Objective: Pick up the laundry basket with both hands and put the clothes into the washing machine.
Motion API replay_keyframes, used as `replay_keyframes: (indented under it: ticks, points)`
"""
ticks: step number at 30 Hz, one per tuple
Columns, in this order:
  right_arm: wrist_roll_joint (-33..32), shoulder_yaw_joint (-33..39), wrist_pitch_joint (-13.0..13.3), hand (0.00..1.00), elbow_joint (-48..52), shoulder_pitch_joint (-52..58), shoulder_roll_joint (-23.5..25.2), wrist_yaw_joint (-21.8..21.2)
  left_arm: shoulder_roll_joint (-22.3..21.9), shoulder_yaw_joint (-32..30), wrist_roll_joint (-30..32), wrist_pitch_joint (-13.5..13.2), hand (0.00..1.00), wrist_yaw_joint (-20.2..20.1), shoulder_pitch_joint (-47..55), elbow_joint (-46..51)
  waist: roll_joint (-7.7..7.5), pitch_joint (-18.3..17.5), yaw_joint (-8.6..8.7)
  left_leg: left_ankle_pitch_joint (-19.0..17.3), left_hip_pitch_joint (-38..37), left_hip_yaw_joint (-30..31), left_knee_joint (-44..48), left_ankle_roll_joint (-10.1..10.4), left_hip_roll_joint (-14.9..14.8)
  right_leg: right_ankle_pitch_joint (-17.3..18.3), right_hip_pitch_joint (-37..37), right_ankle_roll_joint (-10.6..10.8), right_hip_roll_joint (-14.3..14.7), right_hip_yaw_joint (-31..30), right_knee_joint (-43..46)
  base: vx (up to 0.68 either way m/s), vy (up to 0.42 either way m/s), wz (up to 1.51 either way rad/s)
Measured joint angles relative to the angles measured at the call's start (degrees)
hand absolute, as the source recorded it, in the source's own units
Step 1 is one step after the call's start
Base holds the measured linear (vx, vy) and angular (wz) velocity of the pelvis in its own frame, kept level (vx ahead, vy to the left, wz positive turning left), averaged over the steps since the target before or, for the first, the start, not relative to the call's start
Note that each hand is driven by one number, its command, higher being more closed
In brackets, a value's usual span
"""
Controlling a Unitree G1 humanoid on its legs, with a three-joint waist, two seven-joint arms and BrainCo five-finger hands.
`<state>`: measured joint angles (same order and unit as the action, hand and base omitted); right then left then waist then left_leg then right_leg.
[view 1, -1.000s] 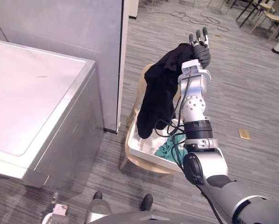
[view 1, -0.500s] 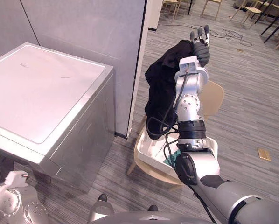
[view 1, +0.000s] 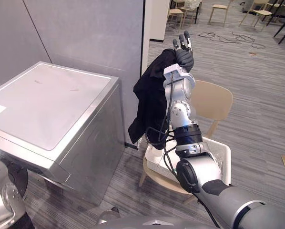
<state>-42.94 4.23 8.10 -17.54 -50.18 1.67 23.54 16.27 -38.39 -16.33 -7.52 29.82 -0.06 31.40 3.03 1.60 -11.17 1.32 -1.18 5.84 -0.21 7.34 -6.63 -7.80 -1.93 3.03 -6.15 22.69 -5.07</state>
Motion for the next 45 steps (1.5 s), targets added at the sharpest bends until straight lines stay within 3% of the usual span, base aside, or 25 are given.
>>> replay_keyframes:
  ticks: [4, 11, 18, 23, 37, 45]
  points:
    - [-0.62, -1.87, -0.98, 1.00, -1.52, -0.02, -0.54, -1.70, 3.16, 10.47, -4.79, 0.96, 0.00, -4.39, -6.64, -13.91, 0.05, 0.03, 0.74, -0.02, -0.64, -2.82, -0.09, 0.03, -0.11, -1.05, 1.16, -0.42, 0.25, -2.69, 0.00, -0.03, 0.010, -0.34]
    - [-0.65, -4.31, -2.04, 1.00, -1.41, -1.25, -0.60, -1.81, 3.14, 28.03, -7.87, 7.02, 0.00, -12.27, -14.38, -33.79, 0.13, 0.10, 4.12, -0.26, -0.95, -7.88, -0.29, 0.34, -0.79, -2.32, 4.15, -1.20, 0.78, -7.19, -0.02, -0.02, 0.013, -0.36]
    - [-0.13, -8.60, -3.45, 1.00, 2.01, -2.57, -2.27, -1.57, 2.44, 42.89, -12.56, 10.22, 0.00, -16.38, -21.95, -42.36, 0.24, 0.33, 7.01, -0.71, 0.36, -10.86, -0.09, 1.25, -2.26, -3.62, 7.45, -1.53, 2.47, -10.30, -0.03, 0.00, -0.013, -0.29]
    - [0.21, -9.18, -4.61, 1.00, 3.21, -2.60, -3.25, -0.80, -1.99, 49.42, -12.85, 12.16, 0.00, -17.41, -23.78, -47.31, 0.53, 1.07, 8.36, -0.99, 0.31, -12.30, -0.11, 1.62, -2.99, -3.76, 8.27, -1.66, 3.33, -11.41, -0.03, 0.02, -0.006, -0.17]
    - [0.43, -15.06, -5.52, 1.00, 3.08, -5.30, -4.34, -0.67, -7.24, 55.37, -9.30, 15.87, 0.00, -18.83, -32.93, -63.15, 0.62, 2.95, 10.22, -0.89, 0.66, -13.89, -0.99, 1.73, -3.08, -4.22, 10.09, -1.65, 3.71, -12.87, -0.05, 0.01, 0.014, -0.06]
    - [-0.10, -20.35, -5.43, 1.00, 3.17, -5.28, -0.92, -0.86, -10.35, 54.26, -7.11, 16.33, 0.00, -15.22, -42.31, -71.30, -0.16, 3.93, 11.84, -0.84, 1.45, -16.17, -0.98, 1.70, -2.88, -5.33, 12.09, -1.62, 3.79, -15.03, -0.03, -0.01, 0.018, -0.13]
